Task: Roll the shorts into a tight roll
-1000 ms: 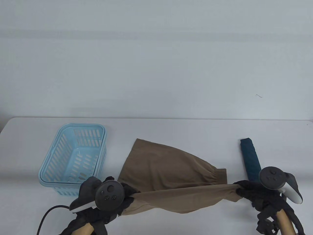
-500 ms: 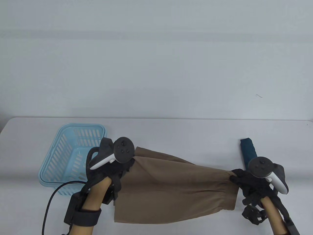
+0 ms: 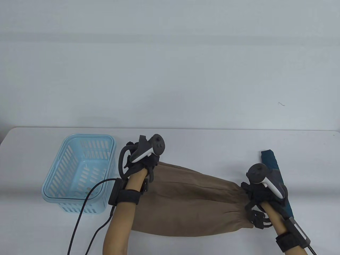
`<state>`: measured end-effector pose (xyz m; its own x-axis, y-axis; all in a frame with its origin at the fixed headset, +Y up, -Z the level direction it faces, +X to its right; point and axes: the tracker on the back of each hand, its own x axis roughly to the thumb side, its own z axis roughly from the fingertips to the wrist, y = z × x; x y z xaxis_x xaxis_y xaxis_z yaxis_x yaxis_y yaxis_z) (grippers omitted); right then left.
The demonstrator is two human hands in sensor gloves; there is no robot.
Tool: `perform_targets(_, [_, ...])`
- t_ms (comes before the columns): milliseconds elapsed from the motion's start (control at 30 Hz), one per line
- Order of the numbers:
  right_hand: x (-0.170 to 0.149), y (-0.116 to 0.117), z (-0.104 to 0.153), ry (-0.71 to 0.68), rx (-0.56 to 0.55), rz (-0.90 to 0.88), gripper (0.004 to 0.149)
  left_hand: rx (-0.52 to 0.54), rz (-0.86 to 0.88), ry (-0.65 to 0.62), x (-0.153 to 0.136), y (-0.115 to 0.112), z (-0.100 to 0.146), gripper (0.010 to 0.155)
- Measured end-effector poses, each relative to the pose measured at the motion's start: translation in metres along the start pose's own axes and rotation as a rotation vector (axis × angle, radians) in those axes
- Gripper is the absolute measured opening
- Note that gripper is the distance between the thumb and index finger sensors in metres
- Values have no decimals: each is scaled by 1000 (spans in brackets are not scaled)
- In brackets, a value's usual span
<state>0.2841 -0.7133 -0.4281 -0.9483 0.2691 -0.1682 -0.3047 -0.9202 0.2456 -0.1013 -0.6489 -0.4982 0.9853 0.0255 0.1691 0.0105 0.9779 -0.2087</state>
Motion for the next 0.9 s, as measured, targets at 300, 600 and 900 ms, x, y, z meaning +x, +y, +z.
perform_targets(300, [21,8,28,-131,72,24,64,-80,-46,-186,37,-34,53,60])
perform_targets(600, [49,38,46,-207,131,186,65,-159,36,-237,66,-87,91,62])
perform_targets(900, [50,76,39,-237,192,354,62,-256,42,-197,76,-135,95,63])
